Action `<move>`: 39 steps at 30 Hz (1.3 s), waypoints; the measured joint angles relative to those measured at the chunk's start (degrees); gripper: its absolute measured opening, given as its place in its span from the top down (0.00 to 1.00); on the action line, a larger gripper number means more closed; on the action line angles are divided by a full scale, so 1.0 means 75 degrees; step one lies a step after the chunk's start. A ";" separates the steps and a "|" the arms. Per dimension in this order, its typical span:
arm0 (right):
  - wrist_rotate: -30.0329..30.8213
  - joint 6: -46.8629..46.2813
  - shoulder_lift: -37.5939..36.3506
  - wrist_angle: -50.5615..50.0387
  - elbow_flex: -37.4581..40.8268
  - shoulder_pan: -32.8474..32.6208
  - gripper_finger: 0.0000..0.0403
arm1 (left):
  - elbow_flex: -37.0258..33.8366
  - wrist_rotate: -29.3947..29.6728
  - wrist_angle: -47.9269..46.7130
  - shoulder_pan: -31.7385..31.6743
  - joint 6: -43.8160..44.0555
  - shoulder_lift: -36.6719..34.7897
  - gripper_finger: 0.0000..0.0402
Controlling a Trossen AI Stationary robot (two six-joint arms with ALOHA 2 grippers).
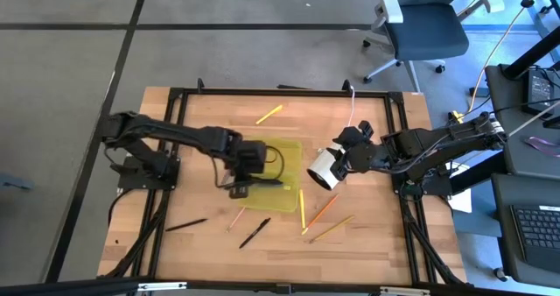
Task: Pick & place school supplies into a supply box
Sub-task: Put the black pen into the yellow supply box
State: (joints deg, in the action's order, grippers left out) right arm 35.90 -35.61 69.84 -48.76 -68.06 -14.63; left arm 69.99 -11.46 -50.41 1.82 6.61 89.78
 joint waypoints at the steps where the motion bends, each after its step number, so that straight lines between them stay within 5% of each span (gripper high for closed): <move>1: 0.0000 0.0003 0.0003 -0.0001 0.0001 0.0000 0.59 | 0.0204 0.0001 -0.0042 -0.0036 -0.0208 0.0199 0.94; 9: -0.0001 -0.0013 0.0003 0.0001 0.0001 0.0000 0.59 | 0.1532 -0.0003 -0.0169 -0.0349 -0.1259 0.1734 0.94; 17: -0.0003 -0.0028 0.0003 0.0001 0.0001 0.0000 0.59 | 0.1805 -0.0002 -0.0178 -0.0568 -0.1254 0.2784 0.94; 39: -0.0009 -0.0033 0.0003 -0.0002 -0.0002 0.0000 0.59 | 0.1805 0.0201 0.0356 -0.0557 -0.1178 0.2981 0.82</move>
State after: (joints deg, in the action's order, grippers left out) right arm 35.83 -35.86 69.87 -48.77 -68.07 -14.63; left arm 83.53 -9.96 -47.75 -2.35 -2.22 112.14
